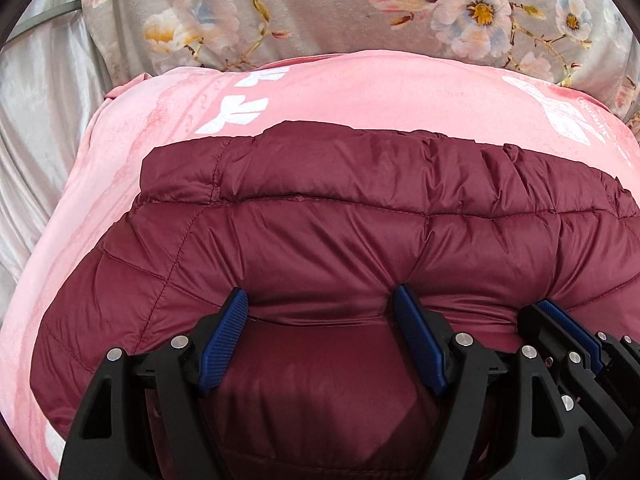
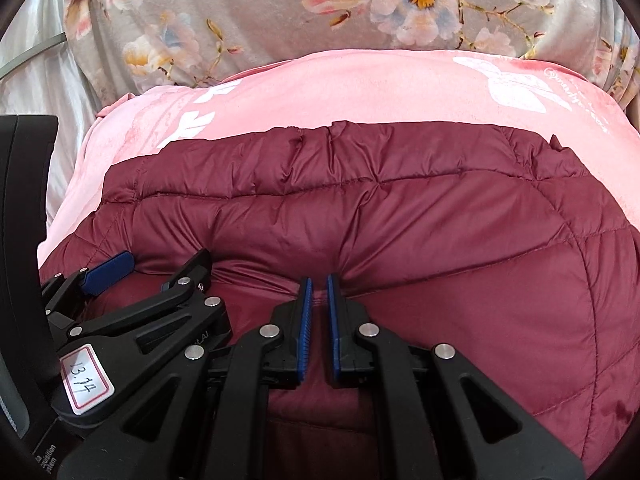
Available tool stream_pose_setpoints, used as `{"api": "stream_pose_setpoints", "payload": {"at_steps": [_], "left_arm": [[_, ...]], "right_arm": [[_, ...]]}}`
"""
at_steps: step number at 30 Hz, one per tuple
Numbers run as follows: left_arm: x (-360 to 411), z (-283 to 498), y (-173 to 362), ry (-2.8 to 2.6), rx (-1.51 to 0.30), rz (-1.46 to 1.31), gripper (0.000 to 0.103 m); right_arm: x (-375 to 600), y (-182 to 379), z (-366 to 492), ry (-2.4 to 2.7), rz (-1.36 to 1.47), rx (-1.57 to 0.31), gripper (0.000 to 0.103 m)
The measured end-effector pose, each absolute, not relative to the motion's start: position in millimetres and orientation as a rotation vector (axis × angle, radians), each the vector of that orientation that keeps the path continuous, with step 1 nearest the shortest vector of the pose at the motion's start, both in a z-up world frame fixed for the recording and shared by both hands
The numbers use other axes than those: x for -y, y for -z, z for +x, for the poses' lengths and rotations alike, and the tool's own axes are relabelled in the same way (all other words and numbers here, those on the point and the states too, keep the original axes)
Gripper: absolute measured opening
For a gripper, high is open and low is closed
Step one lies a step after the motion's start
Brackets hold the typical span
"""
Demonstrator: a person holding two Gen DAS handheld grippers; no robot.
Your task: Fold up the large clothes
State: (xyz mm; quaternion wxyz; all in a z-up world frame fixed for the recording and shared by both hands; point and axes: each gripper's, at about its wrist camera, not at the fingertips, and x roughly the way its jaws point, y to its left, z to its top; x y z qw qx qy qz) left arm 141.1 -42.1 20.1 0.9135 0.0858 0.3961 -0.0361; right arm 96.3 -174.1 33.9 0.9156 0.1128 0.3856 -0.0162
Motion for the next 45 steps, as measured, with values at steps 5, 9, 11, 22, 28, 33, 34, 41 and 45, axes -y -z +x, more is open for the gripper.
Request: {"api": "stream_pose_setpoints", "payload": {"at_steps": [5,9,11,22,28,33,34,41,45], "left_arm": [[40,141,-21,0.080,-0.813,0.173,0.074],[18,127,-36,0.106,-0.827,0.080,0.075],[-12,108,-53,0.102,-0.824,0.015,0.075],[-187,57,-56,-0.125,-0.934,-0.317,0.074],[-196,68,-35,-0.030,-0.984,-0.494,0.074],[-170,77,-42,0.072,-1.002,-0.493,0.037],[-163,78,-45,0.066,-0.999,-0.469,0.033],[-103,53,-123,0.162,-0.853,-0.256,0.006],[-61,36,-170,0.286,-0.770,-0.195,0.006]], "right_arm": [[173,-34,96,0.032,0.234,-0.791,0.006],[174,-47,75,0.012,0.267,-0.766,0.010],[166,-57,57,-0.014,0.266,-0.752,0.010],[127,-46,9,-0.039,0.196,-0.787,0.010],[134,-39,11,-0.048,0.233,-0.798,0.009],[141,-34,14,-0.061,0.273,-0.808,0.009],[142,-33,14,-0.065,0.284,-0.810,0.009],[144,-41,5,-0.047,0.296,-0.808,0.009],[146,-47,-9,-0.062,0.310,-0.800,0.011]]}}
